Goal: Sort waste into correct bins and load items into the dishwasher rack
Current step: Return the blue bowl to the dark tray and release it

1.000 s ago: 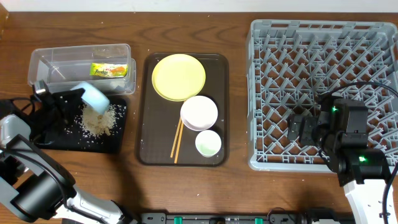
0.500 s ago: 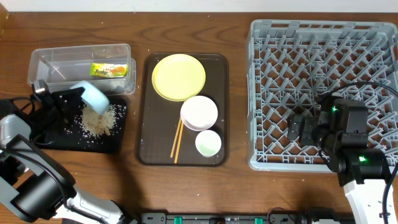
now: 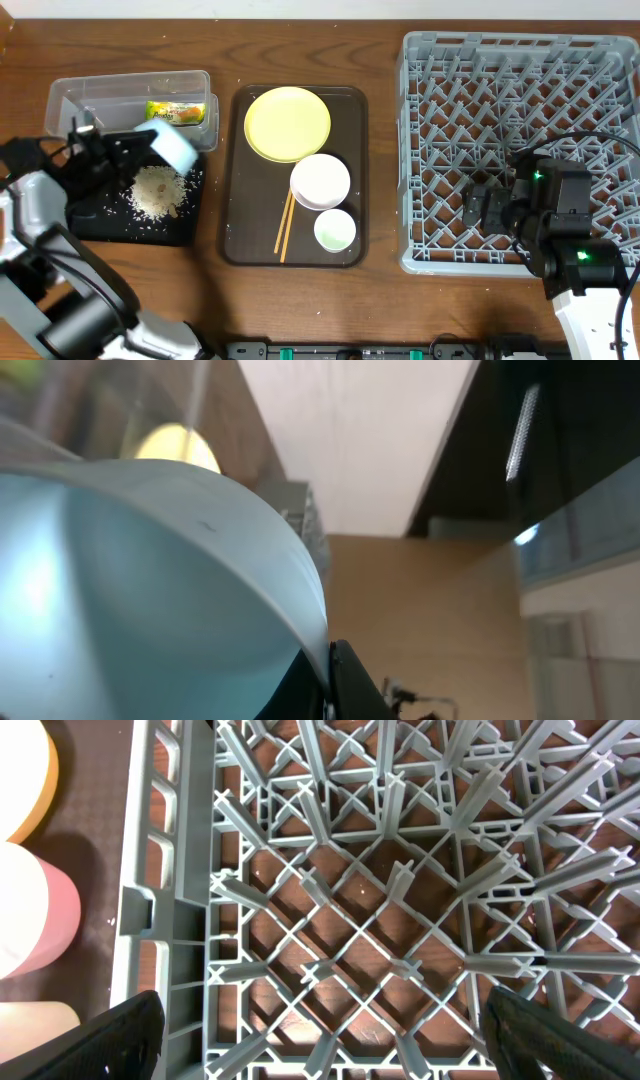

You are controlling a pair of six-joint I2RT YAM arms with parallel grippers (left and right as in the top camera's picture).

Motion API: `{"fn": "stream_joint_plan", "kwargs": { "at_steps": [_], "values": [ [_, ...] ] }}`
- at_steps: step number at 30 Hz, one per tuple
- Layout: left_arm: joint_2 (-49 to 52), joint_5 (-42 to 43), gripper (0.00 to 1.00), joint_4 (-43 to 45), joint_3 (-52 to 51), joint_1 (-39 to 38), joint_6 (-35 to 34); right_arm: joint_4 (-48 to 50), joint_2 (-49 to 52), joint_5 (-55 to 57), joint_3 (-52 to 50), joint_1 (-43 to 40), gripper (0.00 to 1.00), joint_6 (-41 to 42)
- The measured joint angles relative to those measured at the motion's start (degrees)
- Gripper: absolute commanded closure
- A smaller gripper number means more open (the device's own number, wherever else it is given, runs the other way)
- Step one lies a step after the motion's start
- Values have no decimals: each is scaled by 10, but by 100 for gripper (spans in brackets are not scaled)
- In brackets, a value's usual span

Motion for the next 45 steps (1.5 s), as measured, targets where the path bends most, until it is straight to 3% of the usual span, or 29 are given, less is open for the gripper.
{"fn": "stream_joint_plan", "kwargs": {
  "at_steps": [7, 11, 20, 31, 38, 45],
  "values": [
    [-120, -146, 94, -41, 0, -133, 1, 0, 0, 0, 0, 0, 1, 0],
    [-148, -271, 94, -54, 1, -238, 1, 0, 0, 0, 0, 0, 1, 0],
    [-115, -546, 93, -66, 1, -433, 0, 0, 0, 0, 0, 0, 1, 0],
    [-14, -678, 92, -81, 1, -514, -2, 0, 0, 0, 0, 0, 1, 0],
    [5, -696, 52, -85, 1, -513, -2, 0, 0, 0, 0, 0, 1, 0],
    [2, -701, 48, -104, 1, -513, -3, 0, 0, 0, 0, 0, 1, 0]
  ]
}}
